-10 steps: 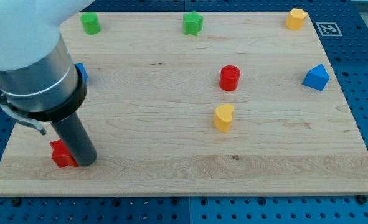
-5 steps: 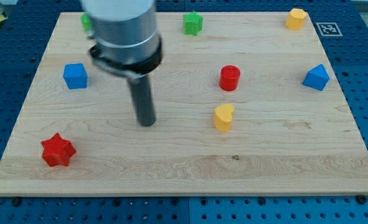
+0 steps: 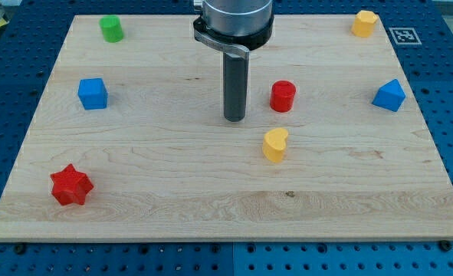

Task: Point at the yellow heart

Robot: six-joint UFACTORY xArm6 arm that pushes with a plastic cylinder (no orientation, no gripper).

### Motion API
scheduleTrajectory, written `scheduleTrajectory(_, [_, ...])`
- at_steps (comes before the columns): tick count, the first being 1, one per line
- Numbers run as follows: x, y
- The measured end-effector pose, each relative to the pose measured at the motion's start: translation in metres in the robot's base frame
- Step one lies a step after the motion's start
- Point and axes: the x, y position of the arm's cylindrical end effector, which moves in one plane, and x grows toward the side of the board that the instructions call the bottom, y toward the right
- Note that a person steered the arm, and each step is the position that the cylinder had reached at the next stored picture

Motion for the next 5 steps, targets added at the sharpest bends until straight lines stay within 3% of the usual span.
scheduleTrajectory(3, [0.0, -0.001])
scheduleTrajectory(5, [0.026, -0.001])
